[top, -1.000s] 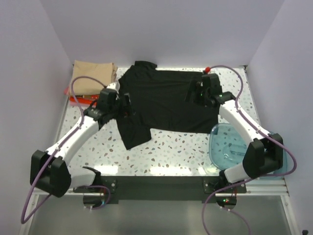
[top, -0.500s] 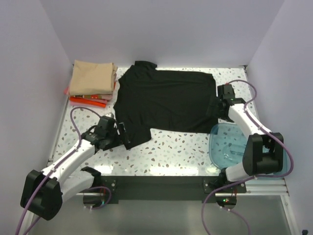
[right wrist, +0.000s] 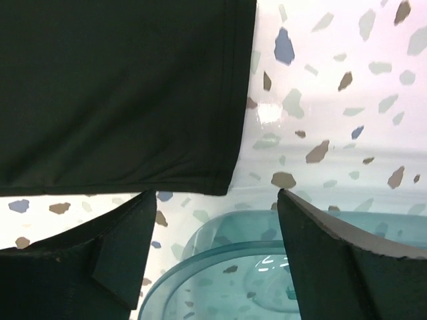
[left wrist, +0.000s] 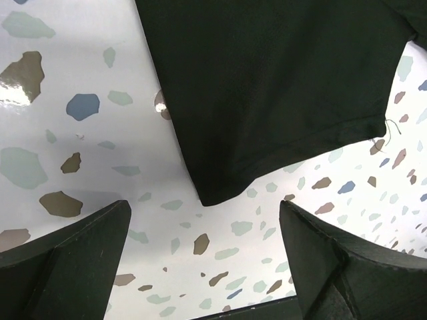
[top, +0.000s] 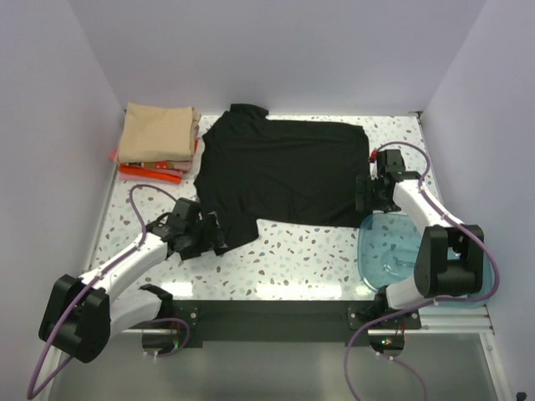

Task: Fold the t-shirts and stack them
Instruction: Fold the tshirt

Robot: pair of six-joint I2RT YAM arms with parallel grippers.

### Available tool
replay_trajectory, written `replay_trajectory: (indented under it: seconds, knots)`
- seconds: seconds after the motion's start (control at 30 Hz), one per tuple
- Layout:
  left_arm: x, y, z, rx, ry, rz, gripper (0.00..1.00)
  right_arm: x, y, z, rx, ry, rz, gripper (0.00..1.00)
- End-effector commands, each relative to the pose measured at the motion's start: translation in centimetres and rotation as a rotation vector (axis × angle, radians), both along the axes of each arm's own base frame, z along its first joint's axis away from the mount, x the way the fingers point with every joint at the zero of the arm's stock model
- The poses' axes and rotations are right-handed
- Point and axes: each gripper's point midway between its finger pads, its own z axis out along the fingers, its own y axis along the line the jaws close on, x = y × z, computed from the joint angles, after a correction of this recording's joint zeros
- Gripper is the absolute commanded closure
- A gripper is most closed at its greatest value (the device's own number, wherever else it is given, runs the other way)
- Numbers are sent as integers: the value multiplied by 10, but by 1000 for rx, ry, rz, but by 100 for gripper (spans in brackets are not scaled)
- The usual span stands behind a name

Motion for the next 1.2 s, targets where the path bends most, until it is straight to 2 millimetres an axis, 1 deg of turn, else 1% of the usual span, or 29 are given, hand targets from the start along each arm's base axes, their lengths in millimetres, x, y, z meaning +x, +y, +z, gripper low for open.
replay_trajectory:
  seconds: [0.0,0.07,0.1,0.13,0.2,0.27,0.3,0.4,0.43,0.5,0.53,0.57,0.63,0.73,0.77,0.83,0.87,0.93,0.97,1.0,1.03,1.17]
  knots:
    - [5,-11,6,-42,-8,-4,3,-18,0,-2,38,82,-18,25]
    - [5,-12,5,-38,-1,-8,4,-34,3,-7,66,141,-76,27]
    - [5,-13,4,-38,-2,-8,6,-37,4,-8,76,143,-113,31]
    - [4,-12,0,-29,7,-8,7,-42,7,-11,93,156,-112,33]
    - [5,-14,0,-38,6,-15,12,-43,5,-6,86,137,-120,35]
    - [2,-19,-5,-47,18,-27,13,-44,1,-6,71,133,-141,35]
    - [4,-22,-5,-60,12,-32,15,-45,2,-8,71,144,-136,35]
    - [3,-22,-10,-47,22,-33,19,-40,0,-11,57,164,-128,36]
    - [4,-23,-11,-44,24,-35,20,-36,-2,-15,41,186,-113,36]
    - [6,-24,-11,-42,19,-30,24,-35,-10,-20,-4,221,-123,37]
    - [4,-24,-14,-37,28,-29,25,-32,-11,-25,-7,245,-129,39]
    - [5,-25,-16,-38,31,-22,30,-29,-10,-28,0,244,-130,40]
    - [3,-25,-19,-37,43,-20,36,-25,1,-39,51,261,-94,43]
    - [7,-27,-18,-40,33,-14,46,-23,2,-48,58,281,-94,43]
    - [8,-27,-19,-38,31,-10,54,-24,2,-53,59,300,-92,44]
    - [10,-27,-20,-32,31,-5,62,-25,5,-56,75,313,-93,48]
    - [11,-26,-20,-28,27,1,70,-25,7,-58,82,316,-90,49]
    - [13,-26,-22,-20,34,3,81,-27,8,-59,91,319,-96,53]
    - [14,-26,-22,-13,32,3,91,-27,8,-60,94,318,-99,55]
    - [18,-26,-21,-9,28,6,97,-28,9,-62,97,327,-103,58]
    - [19,-26,-21,-5,24,6,100,-29,9,-63,98,331,-106,59]
    - [27,-27,-16,-1,-7,9,100,-30,11,-72,105,351,-119,63]
